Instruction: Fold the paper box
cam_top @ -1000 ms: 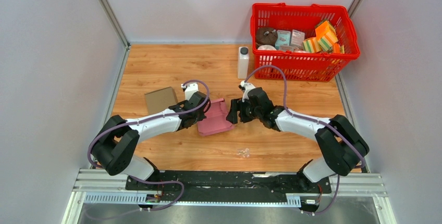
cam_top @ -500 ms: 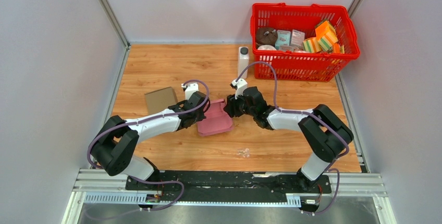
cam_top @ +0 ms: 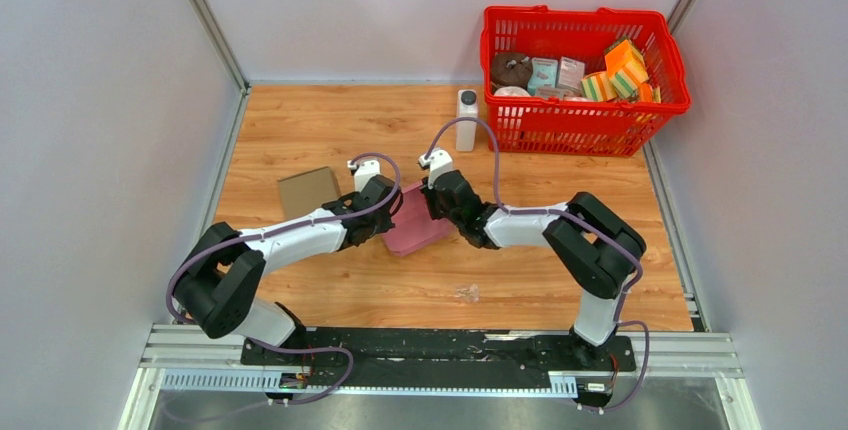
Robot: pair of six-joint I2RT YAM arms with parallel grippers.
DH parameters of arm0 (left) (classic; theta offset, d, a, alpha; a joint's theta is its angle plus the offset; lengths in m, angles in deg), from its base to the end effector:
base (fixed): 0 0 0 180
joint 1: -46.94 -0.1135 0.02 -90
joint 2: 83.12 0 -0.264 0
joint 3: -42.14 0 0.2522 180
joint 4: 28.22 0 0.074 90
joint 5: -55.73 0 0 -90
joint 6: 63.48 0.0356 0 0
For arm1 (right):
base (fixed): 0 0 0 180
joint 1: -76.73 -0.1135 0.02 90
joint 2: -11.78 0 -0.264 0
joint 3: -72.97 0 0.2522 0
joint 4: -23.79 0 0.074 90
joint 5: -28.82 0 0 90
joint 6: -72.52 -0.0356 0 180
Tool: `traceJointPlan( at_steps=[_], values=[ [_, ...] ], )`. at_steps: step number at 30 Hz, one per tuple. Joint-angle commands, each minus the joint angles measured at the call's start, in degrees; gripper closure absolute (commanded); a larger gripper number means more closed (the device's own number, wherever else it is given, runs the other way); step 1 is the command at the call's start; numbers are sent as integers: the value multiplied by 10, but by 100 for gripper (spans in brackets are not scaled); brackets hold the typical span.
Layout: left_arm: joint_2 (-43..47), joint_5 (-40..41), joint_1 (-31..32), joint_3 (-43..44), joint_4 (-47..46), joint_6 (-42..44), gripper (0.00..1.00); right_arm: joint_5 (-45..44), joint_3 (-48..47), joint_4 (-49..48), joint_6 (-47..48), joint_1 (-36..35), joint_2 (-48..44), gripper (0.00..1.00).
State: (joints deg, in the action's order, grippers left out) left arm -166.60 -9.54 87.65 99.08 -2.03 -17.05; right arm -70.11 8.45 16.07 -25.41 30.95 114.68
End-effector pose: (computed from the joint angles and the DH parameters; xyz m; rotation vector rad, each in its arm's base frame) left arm 0.2220 -0.1714 0.1785 -0.2350 2.3723 -0.1514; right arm 0.2624 0.2617 0.1586 -0.5989 2.0379 0.3983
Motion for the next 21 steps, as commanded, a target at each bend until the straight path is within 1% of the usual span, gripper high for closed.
traceJointPlan(
  at_steps=[1, 2, 4, 5, 8, 10, 14, 17, 21],
  values=[
    [13, -10, 0, 13, 59, -21, 100, -187, -31, 13, 6, -47, 38, 100],
    [14, -16, -2, 13, 61, -27, 100, -254, -29, 13, 8, -66, 42, 100],
    [15, -31, -10, 10, 60, -34, 100, -309, -28, 5, 14, -84, 58, 100],
    [16, -45, -12, 9, 59, -41, 100, -368, -31, 6, 17, -99, 65, 100],
    [13, -50, -15, 7, 59, -47, 100, -449, -56, 24, 21, -123, 91, 100],
    [14, -51, -18, 6, 60, -49, 100, -463, -80, 57, 5, -128, 108, 100],
    [20, -60, -19, 2, 59, -57, 100, -484, -91, 82, -25, -132, 116, 100],
    [24, -70, -19, -3, 52, -62, 100, -500, -92, 73, -26, -140, 122, 100],
    [24, -98, -27, -6, 44, -70, 100, -529, -103, 40, -3, -153, 159, 100]
  ],
)
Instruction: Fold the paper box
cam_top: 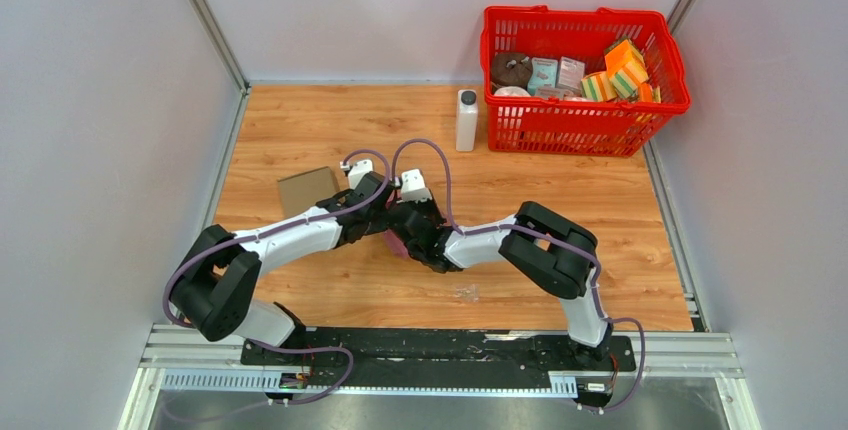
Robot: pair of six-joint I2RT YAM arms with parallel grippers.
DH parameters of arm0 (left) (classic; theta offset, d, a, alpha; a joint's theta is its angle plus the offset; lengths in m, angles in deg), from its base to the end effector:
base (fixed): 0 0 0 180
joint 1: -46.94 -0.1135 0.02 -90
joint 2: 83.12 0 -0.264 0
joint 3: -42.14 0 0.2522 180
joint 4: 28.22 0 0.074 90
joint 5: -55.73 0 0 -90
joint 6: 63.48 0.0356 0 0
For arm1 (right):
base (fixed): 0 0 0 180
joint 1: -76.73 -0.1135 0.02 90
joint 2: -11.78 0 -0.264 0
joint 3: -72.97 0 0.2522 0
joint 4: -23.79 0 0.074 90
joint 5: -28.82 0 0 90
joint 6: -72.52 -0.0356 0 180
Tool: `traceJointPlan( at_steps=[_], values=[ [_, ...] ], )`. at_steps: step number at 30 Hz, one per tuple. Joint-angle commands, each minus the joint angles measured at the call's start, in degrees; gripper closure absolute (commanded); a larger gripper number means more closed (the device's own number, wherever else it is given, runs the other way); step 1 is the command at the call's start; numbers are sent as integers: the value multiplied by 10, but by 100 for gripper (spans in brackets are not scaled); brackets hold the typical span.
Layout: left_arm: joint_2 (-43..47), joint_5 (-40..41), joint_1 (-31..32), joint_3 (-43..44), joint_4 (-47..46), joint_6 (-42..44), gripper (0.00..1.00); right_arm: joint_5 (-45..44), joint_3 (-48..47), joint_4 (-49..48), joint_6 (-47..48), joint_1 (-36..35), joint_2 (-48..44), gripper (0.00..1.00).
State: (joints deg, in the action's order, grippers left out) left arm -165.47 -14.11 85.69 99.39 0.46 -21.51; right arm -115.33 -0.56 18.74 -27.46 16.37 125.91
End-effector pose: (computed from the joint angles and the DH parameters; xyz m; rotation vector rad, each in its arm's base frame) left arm 0.2235 -0.1636 0.1815 -0.3387 2.4202 -0.2329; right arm 0.2212 0.3304 0.1352 -0.3493 1.8928 -0.2262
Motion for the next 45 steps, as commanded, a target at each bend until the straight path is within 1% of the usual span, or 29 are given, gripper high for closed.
traceJointPlan(
  at_steps=[1, 6, 8, 10, 11, 12, 13, 14, 15, 16, 17, 18, 19, 20, 21, 22, 23, 26, 30, 31, 32, 33, 34, 39, 40, 41, 42, 44, 45],
  values=[
    [16, -57, -9, -10, 19, -27, 100, -79, -17, 16, 18, -11, 52, 100],
    [21, -58, -11, -11, 18, -30, 100, -89, -32, 34, 9, -10, 62, 100],
    [8, -54, -11, -6, 18, -30, 100, -62, -32, 36, 9, -11, 46, 100],
    [-8, -46, -13, -2, 23, -28, 100, -27, -19, 83, -12, -6, -14, 99],
    [-13, -43, -15, 0, 27, -26, 100, 22, -22, 113, -30, 3, -35, 96],
    [-17, -41, -16, 0, 27, -27, 100, 43, -27, 200, -76, 11, -56, 92],
    [-22, -40, -19, -1, 27, -26, 100, 75, -23, 220, -82, 25, -85, 77],
    [-25, -41, -21, -2, 25, -28, 100, 124, 4, 231, -87, 30, -142, 62],
    [-26, -42, -20, -3, 23, -29, 100, 147, 11, 271, -107, 35, -177, 51],
    [-29, -43, -20, -4, 23, -31, 100, 174, 17, 292, -112, 44, -206, 33],
    [-30, -47, -20, -6, 21, -32, 100, 238, 19, 311, -117, 52, -256, 25],
    [-31, -50, -20, -6, 21, -33, 100, 268, 13, 371, -130, 60, -271, 17],
    [-31, -52, -20, -5, 22, -36, 100, 302, 5, 406, -163, 87, -279, 7],
    [-31, -57, -20, -6, 24, -37, 100, 394, -16, 441, -192, 105, -283, 5],
    [-29, -57, -20, -6, 24, -40, 100, 435, -25, 512, -221, 124, -278, 4],
    [-29, -57, -20, -5, 26, -45, 100, 470, -30, 532, -268, 143, -275, 3],
    [-28, -58, -21, -2, 30, -49, 100, 530, -30, 540, -287, 144, -272, 3],
    [-28, -68, -22, 2, 41, -66, 100, 613, -13, 498, -362, 140, -265, 3],
    [-25, -75, -22, 5, 44, -88, 100, 588, 27, 412, -460, 130, -273, 7],
    [-24, -76, -23, 6, 46, -95, 100, 572, 41, 401, -473, 122, -282, 14],
    [-24, -78, -23, 8, 51, -98, 100, 544, 47, 393, -510, 118, -284, 19],
    [-25, -78, -24, 7, 52, -100, 100, 542, 51, 378, -521, 116, -287, 22],
    [-24, -79, -23, 7, 54, -106, 100, 522, 51, 375, -533, 111, -286, 32],
    [-17, -88, -23, -2, 47, -120, 100, 491, 26, 393, -555, 99, -247, 44],
    [-12, -92, -24, -9, 42, -123, 100, 486, 24, 395, -552, 99, -242, 58],
    [-9, -94, -23, -15, 30, -123, 98, 474, 17, 395, -545, 98, -237, 64],
    [4, -96, -23, -19, 25, -121, 87, 467, 13, 404, -540, 99, -232, 67],
    [22, -96, -24, -34, 19, -110, 71, 462, 6, 413, -506, 98, -230, 76],
    [47, -96, -24, -40, 16, -102, 60, 457, -2, 420, -493, 98, -230, 80]
  ],
)
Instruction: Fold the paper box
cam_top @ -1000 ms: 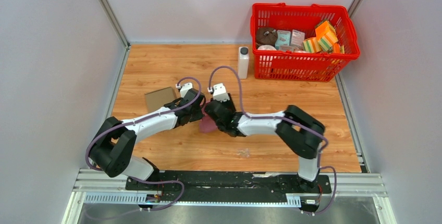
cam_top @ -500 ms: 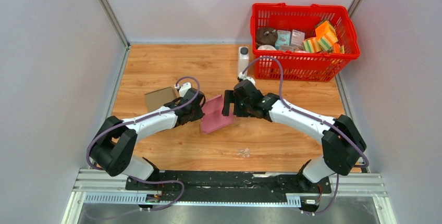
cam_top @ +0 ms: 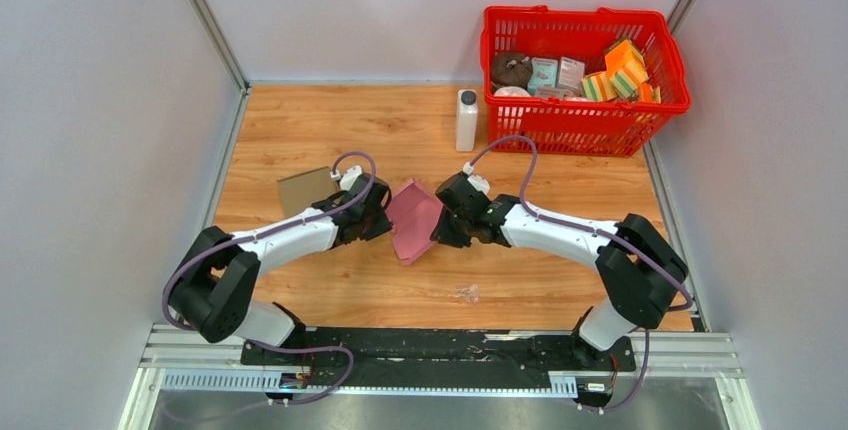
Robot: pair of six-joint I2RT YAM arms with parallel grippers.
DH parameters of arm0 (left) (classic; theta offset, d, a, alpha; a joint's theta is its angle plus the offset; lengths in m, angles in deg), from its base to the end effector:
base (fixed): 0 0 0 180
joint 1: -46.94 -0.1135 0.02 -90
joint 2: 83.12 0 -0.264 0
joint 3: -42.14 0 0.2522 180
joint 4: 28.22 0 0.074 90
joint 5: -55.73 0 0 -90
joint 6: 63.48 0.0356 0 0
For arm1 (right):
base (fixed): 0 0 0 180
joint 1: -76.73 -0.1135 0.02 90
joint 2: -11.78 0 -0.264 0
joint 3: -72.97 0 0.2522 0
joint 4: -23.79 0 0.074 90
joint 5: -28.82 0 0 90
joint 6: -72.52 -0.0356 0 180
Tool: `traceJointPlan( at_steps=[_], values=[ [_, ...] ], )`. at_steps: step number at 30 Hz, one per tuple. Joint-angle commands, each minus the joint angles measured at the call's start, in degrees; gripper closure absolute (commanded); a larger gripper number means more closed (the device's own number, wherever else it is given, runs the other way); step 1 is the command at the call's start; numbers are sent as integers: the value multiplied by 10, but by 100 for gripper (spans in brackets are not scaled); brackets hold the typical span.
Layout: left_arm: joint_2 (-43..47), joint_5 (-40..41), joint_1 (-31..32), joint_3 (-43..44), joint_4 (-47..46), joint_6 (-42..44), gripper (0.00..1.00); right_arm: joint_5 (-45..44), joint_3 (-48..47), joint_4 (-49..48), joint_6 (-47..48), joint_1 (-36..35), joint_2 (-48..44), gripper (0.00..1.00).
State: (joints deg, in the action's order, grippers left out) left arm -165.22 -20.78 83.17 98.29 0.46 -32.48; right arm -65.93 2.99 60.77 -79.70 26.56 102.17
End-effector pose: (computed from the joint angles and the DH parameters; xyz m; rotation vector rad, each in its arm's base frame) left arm 0.2254 -0.1549 0.1761 -0.5928 2.4606 -0.3940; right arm 0.2054 0.2417 0.1973 0.3156 2.6781 0.5932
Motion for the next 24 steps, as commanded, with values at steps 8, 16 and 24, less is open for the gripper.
traceJointPlan(
  at_steps=[8, 16, 24],
  values=[
    [274, -125, 3, -123, -36, 93, 37, -97, -214, 192, 280, 13, 49, 100],
    [479, -122, 2, -120, 38, 178, 34, -78, -438, 430, 576, 33, 114, 100],
    [435, -95, -10, -101, 48, 134, 32, -129, -507, 567, 714, 3, 176, 100]
  ],
)
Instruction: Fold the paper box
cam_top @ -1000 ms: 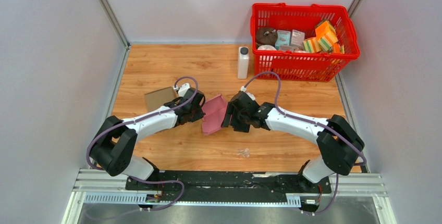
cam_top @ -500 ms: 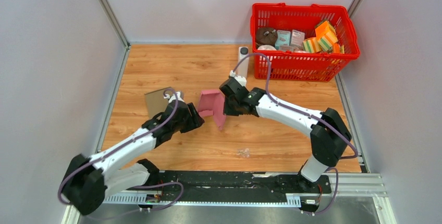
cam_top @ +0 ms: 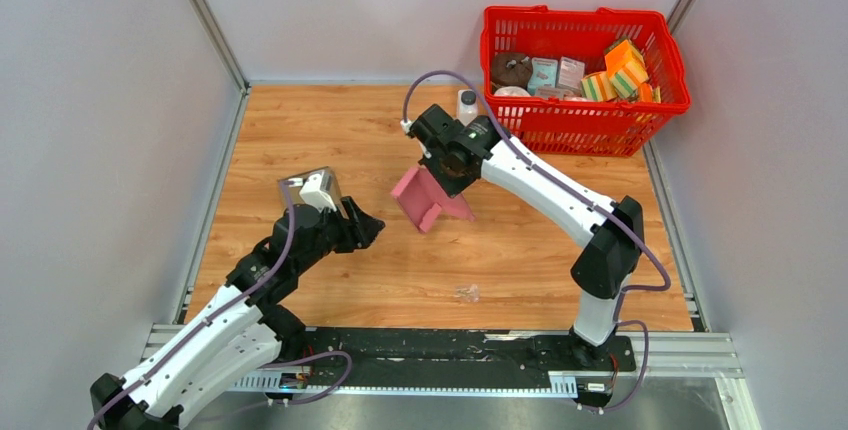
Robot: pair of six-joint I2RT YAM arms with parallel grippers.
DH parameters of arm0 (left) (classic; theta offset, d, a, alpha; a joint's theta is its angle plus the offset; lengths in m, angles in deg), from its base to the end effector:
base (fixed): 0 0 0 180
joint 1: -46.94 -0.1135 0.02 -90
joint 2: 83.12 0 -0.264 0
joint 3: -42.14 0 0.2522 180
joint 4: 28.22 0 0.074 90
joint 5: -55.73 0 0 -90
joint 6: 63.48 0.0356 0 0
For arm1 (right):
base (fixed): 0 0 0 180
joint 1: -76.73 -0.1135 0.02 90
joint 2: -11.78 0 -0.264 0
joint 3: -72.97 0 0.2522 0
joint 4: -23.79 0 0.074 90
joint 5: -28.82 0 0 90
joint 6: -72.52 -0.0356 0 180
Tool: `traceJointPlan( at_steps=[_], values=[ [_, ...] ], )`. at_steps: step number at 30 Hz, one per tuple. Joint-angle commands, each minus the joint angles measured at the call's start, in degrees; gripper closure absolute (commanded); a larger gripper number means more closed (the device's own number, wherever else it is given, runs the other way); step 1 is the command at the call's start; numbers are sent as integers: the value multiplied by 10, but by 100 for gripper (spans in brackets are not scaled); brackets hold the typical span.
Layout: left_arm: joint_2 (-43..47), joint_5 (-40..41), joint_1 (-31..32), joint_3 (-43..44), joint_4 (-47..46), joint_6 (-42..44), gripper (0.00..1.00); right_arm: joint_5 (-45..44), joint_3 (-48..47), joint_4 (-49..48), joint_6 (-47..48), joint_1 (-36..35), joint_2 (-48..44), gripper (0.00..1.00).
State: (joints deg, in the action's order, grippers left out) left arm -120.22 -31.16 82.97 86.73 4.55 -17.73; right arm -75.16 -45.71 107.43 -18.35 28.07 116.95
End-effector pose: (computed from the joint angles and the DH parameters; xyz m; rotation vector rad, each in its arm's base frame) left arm 0.1294 -0.0917 0.2588 -0.1877 2.1047 -0.8192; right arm 0.2516 0.2730 0.3251 -1.0501 2.5148 -0.1034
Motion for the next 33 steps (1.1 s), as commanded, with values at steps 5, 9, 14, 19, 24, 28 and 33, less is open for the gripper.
traceJointPlan(
  at_steps=[5, 9, 14, 19, 24, 28, 33],
  values=[
    [-23, -14, -19, -2, -22, -41, 34, -93, -76, 114, 104, -42, 70, 98],
    [-32, -25, -31, -11, -25, -44, 32, -145, -139, 117, 96, -73, 123, 69],
    [-108, -64, -66, 2, -23, -21, 28, -226, -258, 140, -82, -56, 104, 10],
    [-216, -67, -68, 76, 7, 53, 33, -94, 79, -80, -214, -21, -193, 1],
    [-334, -84, -65, 135, -26, 130, 41, 16, 521, -469, -376, -47, -395, 40],
    [-400, -53, -59, 138, -79, 146, 39, -72, 590, -601, -433, -90, -358, 36],
    [-455, -36, -47, 148, -113, 166, 38, -135, 586, -622, -481, -90, -252, 33]
  ],
)
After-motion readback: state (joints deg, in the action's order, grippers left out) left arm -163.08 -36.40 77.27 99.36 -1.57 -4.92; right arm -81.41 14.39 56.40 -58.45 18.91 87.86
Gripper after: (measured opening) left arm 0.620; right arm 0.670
